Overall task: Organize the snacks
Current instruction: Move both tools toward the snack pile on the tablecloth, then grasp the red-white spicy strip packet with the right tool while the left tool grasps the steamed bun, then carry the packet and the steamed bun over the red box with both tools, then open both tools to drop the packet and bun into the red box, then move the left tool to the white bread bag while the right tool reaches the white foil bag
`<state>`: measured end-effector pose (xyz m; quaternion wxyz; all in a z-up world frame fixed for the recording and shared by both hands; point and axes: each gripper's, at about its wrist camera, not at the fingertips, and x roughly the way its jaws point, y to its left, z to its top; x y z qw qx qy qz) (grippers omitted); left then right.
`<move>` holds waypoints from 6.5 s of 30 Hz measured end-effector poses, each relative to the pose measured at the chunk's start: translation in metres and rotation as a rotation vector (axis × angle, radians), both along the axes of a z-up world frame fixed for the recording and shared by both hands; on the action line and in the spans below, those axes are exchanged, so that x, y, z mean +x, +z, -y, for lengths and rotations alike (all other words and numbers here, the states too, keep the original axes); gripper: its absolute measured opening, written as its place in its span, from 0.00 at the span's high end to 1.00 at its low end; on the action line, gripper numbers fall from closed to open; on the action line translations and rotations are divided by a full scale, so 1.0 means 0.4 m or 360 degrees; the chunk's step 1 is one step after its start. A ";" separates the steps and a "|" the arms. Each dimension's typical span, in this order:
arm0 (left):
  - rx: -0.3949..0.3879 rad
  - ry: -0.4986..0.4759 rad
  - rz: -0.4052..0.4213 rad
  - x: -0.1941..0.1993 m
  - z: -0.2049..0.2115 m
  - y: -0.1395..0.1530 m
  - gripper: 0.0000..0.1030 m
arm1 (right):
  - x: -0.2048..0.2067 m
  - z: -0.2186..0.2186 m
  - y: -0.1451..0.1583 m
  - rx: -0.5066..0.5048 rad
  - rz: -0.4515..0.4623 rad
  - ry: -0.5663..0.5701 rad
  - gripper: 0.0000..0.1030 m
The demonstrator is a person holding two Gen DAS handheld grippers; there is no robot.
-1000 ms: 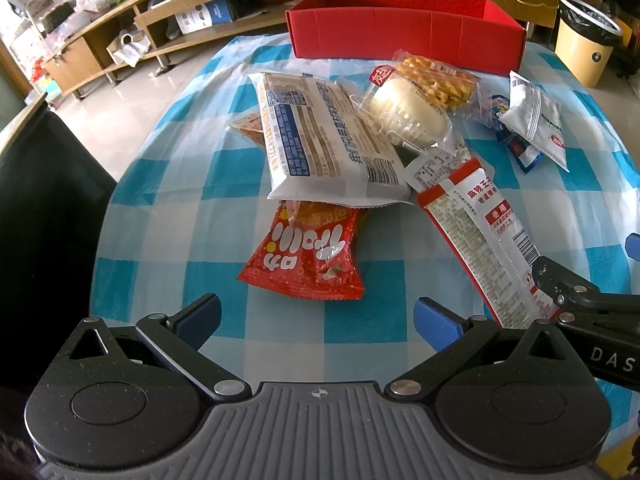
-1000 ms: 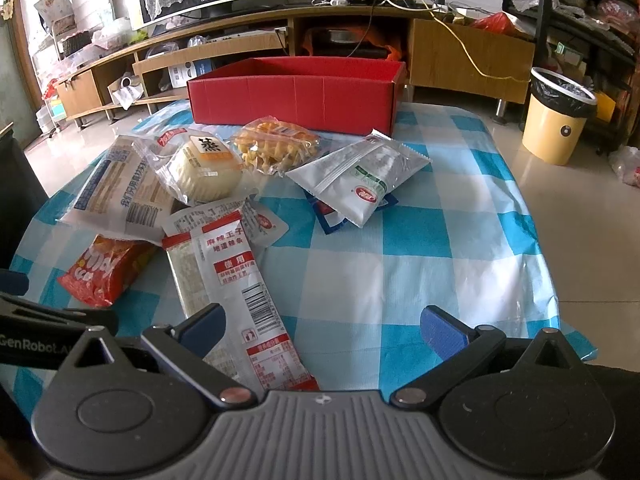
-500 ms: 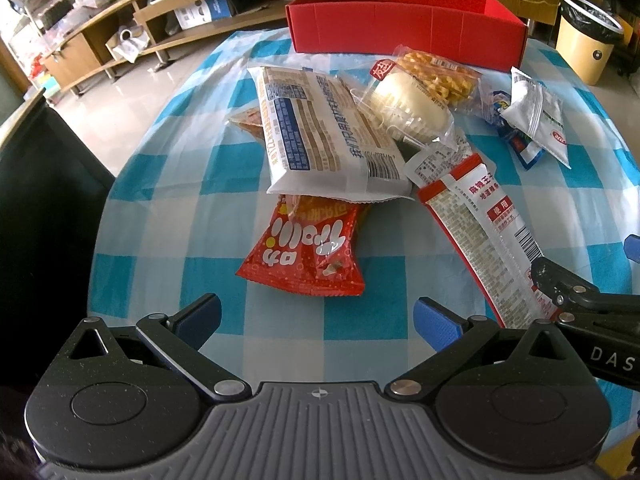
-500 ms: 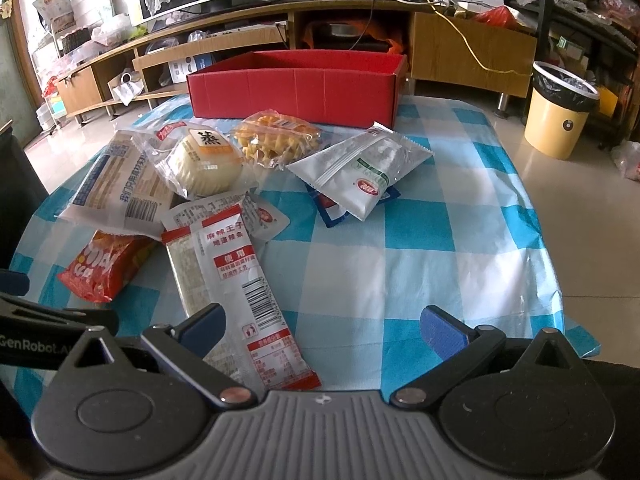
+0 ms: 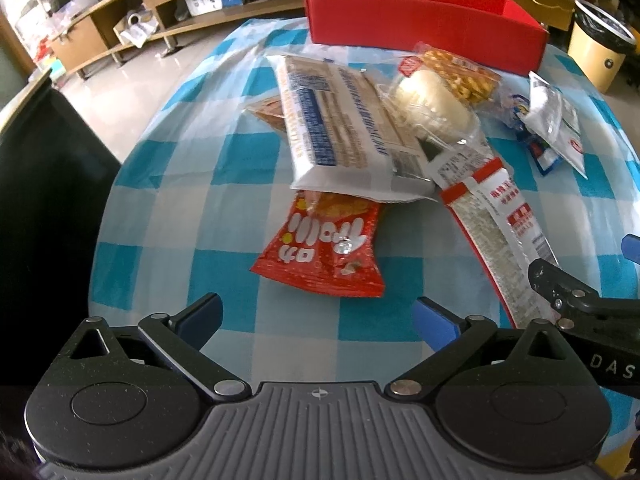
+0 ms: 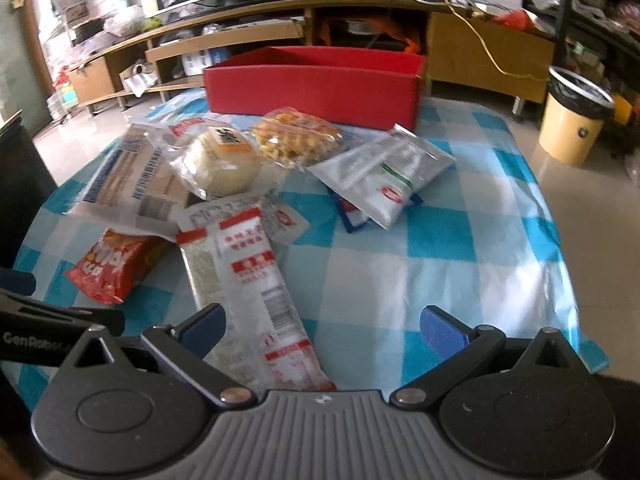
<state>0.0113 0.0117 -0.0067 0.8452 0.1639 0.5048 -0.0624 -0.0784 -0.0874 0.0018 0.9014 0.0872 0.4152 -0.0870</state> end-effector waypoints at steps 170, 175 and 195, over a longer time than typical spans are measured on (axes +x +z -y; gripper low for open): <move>-0.0193 -0.0151 0.0234 0.627 0.287 0.085 0.15 | 0.692 0.337 0.112 0.0042 0.0122 0.0164 0.47; -0.0261 -0.0136 0.0207 0.589 0.242 0.122 0.13 | 0.612 0.339 0.144 0.0094 0.0178 0.0114 0.47; -0.0296 0.0018 -0.0106 0.310 0.084 0.078 0.12 | 0.247 0.303 0.087 0.0310 0.0079 -0.0024 0.46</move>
